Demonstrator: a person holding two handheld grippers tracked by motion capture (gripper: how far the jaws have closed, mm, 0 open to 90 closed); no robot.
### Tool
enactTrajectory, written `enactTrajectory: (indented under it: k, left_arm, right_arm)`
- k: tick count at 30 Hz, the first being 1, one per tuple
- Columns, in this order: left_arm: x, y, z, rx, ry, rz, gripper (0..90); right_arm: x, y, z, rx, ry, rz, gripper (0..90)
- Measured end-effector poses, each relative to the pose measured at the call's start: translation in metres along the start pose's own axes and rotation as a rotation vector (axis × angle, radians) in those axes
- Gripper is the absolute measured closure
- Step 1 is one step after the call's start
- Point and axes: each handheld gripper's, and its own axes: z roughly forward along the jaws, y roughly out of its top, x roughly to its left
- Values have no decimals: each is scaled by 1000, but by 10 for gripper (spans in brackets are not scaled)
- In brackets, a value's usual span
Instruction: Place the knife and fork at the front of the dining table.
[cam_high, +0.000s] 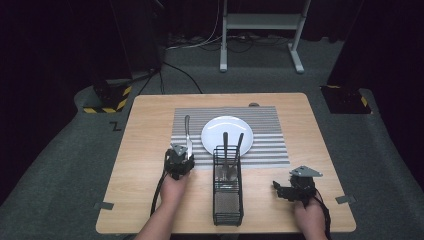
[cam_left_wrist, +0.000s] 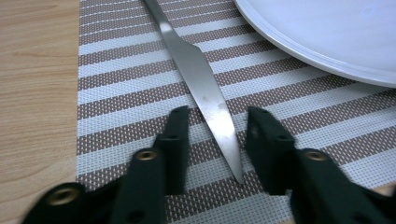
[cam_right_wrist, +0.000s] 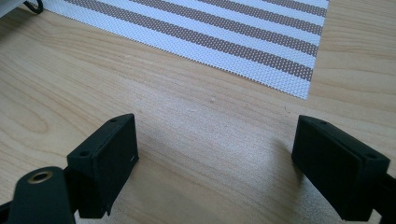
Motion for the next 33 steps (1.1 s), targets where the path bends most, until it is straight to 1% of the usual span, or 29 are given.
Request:
enactTrajectory:
  k: [2,4,5,7,8,10,11,12,13,17,21,23,24,26,27,28,29,30,31,32,33]
  left_arm:
    - [0,0,0,0,-4,-6,686]
    - [1,0,0,-1,1,-15,701]
    - [2,0,0,-3,-3,-23,723]
    - [3,-1,-1,-2,-17,-36,723]
    - [3,-1,-2,0,-25,-32,688]
    - [2,-3,-5,8,-37,-15,533]
    - [3,-5,-8,5,-33,-11,485]
    - [4,-7,-11,3,-19,-8,444]
    - [6,-10,-16,-2,-12,-7,415]
    - [21,-23,-35,-5,-11,-37,336]
    - [36,-39,-56,5,22,-11,290]
    - [47,-49,-66,16,38,-11,264]
    - [53,-53,-70,26,40,-20,254]
    - [64,-61,-78,46,58,-41,238]
    - [69,-65,-81,54,67,-42,215]
    - [72,-68,-84,68,79,-31,190]
    - [75,-71,-86,83,98,-8,170]
    - [77,-76,-88,78,104,4,151]
    - [79,-80,-90,61,95,1,131]
    - [81,-83,-92,47,77,-20,132]
    - [83,-86,-92,38,58,-56,146]
  right_arm:
    - [0,0,0,0,0,0,142]
    - [0,0,0,0,0,0,142]
    - [0,0,0,0,0,0,141]
    - [0,0,0,1,-1,0,142]
    - [0,0,0,0,0,0,141]
    - [0,0,0,1,-1,0,141]
    - [0,0,0,0,0,0,142]
    - [0,0,0,1,-1,0,141]
    - [0,0,0,1,-1,0,141]
    - [0,0,0,1,0,0,141]
    - [0,0,0,2,2,-3,136]
    - [0,0,0,2,4,-1,136]
    - [0,0,0,1,6,1,138]
    - [-1,0,0,1,9,-2,138]
    - [0,0,0,1,8,-6,139]
    - [0,0,0,-1,10,-13,141]
    - [1,0,-1,1,9,-12,141]
    - [2,0,-1,-1,8,-21,141]
    - [3,-1,-1,-9,1,-31,141]
    - [4,-1,-2,-13,-8,-44,141]
    - [6,-1,-3,-19,-17,-57,139]
